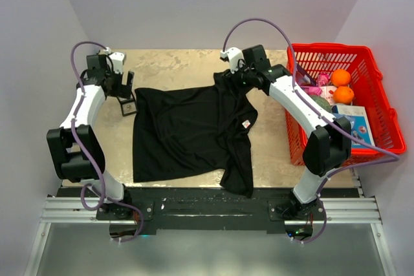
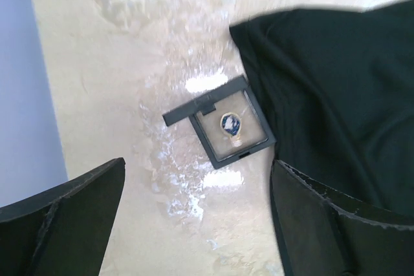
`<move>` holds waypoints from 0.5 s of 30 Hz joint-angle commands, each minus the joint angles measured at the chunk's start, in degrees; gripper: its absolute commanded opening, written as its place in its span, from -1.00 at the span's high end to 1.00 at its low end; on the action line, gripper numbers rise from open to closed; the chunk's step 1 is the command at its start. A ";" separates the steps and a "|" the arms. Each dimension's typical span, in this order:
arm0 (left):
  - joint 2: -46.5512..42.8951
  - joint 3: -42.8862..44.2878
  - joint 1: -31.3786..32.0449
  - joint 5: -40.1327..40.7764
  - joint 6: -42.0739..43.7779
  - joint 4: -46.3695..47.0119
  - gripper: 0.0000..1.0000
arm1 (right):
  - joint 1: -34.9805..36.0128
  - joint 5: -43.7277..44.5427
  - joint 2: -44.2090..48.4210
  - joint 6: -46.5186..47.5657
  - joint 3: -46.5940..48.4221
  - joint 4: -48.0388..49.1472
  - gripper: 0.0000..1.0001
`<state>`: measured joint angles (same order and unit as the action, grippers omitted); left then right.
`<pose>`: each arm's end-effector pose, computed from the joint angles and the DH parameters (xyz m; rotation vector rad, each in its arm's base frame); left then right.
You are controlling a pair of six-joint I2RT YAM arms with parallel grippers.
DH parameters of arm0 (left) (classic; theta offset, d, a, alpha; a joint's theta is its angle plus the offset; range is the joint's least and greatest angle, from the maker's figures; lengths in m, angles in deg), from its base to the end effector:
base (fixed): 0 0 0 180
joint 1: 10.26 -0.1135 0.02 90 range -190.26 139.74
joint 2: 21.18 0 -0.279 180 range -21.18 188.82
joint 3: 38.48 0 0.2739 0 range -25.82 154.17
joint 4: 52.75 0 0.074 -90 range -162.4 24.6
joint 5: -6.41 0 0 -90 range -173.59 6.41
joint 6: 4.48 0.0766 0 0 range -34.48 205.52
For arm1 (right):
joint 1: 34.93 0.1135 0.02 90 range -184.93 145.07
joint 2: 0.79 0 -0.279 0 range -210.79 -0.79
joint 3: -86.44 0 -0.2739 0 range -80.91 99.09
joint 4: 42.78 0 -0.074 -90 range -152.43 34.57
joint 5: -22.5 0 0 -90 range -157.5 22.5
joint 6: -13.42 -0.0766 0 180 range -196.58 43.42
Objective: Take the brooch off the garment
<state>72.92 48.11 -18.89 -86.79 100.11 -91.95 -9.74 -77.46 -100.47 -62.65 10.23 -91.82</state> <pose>0.4106 0.0580 0.2465 0.1506 2.3833 0.1254 0.3979 0.2018 0.3026 -0.8700 2.1938 0.3005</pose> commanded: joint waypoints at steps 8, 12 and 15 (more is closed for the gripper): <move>-6.48 16.58 -0.34 -15.52 -6.14 -0.70 -0.99 | 0.03 12.75 3.45 -8.91 15.37 1.58 -0.60; -5.08 26.58 -0.34 -13.94 -10.10 0.09 -0.99 | 0.12 17.50 0.98 -8.49 26.09 0.61 -0.61; -3.67 33.70 -0.34 -12.01 -12.65 -1.14 -0.99 | 0.12 20.41 0.54 -7.87 33.31 0.96 -0.73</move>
<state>69.97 72.17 -18.89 -98.92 92.77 -93.98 -9.76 -63.34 -100.07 -69.51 35.45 -92.82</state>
